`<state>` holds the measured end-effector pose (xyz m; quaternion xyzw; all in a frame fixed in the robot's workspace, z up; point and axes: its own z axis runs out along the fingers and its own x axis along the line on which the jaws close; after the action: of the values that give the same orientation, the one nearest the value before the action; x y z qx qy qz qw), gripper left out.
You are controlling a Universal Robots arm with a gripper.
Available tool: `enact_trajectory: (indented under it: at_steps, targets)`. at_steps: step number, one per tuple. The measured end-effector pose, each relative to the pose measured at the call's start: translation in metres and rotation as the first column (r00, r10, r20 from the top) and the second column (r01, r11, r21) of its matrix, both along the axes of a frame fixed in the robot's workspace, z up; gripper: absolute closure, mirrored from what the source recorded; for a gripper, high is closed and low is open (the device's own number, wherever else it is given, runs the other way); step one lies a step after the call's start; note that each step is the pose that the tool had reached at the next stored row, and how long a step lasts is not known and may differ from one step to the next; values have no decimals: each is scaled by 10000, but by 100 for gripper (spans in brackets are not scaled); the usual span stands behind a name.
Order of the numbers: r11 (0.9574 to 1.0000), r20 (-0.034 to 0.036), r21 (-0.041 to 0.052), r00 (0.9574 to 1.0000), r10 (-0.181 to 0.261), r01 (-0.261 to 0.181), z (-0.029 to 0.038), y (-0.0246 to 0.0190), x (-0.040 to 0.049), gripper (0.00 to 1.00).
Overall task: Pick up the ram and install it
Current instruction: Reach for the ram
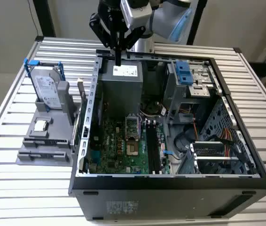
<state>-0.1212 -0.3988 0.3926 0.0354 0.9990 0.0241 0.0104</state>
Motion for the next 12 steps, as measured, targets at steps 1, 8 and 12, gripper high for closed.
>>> enact_trajectory:
  at_steps: [1, 8, 12]
  targets:
    - [10000, 0, 0, 10000, 0, 0, 0, 0, 0, 100]
    - [10000, 0, -1, 10000, 0, 0, 0, 0, -3, 100]
    - [10000, -1, -1, 10000, -1, 1, 0, 0, -16, 100]
